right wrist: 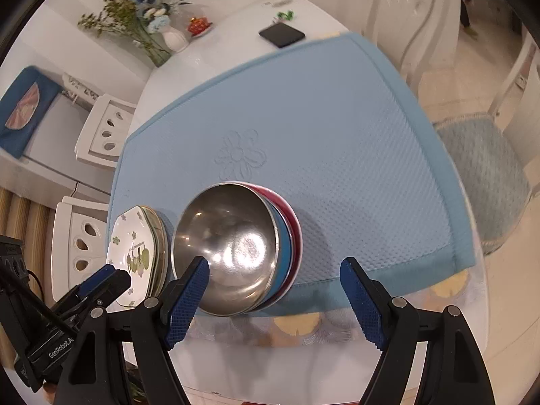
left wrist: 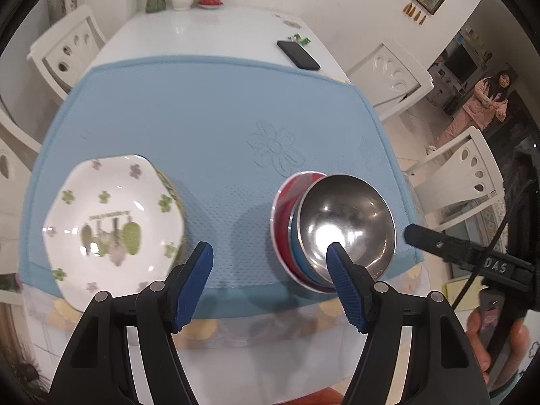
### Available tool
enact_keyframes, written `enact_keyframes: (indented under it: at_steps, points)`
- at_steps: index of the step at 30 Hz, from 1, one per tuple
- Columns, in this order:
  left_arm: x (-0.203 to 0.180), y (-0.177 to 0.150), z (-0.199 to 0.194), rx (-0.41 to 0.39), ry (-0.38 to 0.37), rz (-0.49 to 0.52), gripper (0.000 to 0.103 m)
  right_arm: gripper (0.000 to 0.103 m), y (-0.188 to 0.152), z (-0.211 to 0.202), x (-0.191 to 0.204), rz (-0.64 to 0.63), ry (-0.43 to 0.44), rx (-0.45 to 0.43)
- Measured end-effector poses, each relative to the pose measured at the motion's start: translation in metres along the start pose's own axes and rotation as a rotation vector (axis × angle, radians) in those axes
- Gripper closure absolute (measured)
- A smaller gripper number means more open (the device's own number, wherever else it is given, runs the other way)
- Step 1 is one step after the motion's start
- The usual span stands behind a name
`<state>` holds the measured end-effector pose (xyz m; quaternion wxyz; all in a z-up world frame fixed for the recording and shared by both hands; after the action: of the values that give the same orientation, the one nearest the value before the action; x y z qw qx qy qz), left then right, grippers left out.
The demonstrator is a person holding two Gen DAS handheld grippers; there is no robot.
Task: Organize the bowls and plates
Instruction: 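Move the right gripper to the bowl stack and grasp its rims, then lift the bowl stack and carry it over the plate stack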
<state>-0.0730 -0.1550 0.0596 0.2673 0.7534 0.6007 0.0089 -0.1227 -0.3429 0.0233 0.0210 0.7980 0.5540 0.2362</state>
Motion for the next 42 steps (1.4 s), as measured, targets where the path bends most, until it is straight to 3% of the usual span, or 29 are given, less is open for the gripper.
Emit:
enact_keyframes:
  at_steps: [9,19,25,33,38,41,42]
  points:
    - [-0.006,-0.003,0.051,0.063,-0.055,-0.037,0.035,0.025,-0.006,0.035,-0.007,-0.015,0.043,0.006]
    - [-0.013,-0.002,0.084,0.073,-0.044,-0.022,0.035,0.025,0.002,0.068,-0.012,-0.056,0.043,0.018]
    - [-0.009,-0.002,0.096,0.080,-0.082,-0.058,0.035,0.025,0.003,0.084,-0.014,-0.072,0.056,0.028]
    - [-0.001,-0.006,0.107,0.090,-0.125,-0.104,0.038,0.036,-0.002,0.102,-0.014,-0.059,0.116,0.067]
    - [-0.006,-0.009,0.114,0.108,-0.158,-0.109,0.047,0.045,-0.002,0.105,-0.006,-0.054,0.168,0.076]
    - [-0.013,-0.007,0.114,0.091,-0.197,-0.114,0.060,0.049,-0.002,0.105,-0.003,-0.056,0.184,0.081]
    - [-0.014,-0.007,0.114,0.083,-0.187,-0.109,0.061,0.050,-0.003,0.105,0.000,-0.057,0.194,0.082]
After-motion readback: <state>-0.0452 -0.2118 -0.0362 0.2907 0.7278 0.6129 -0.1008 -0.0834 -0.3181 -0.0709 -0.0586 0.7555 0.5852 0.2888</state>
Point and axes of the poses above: each gripper's, at about its wrist camera, not at the fingertips, and z roughly the way its jaws point, x to its left, y to its top, the point moved 9 cm from there along z, roughly the way its jaws point, and after that the axes turned 2 degrees about -y, right-handed, at the moved point
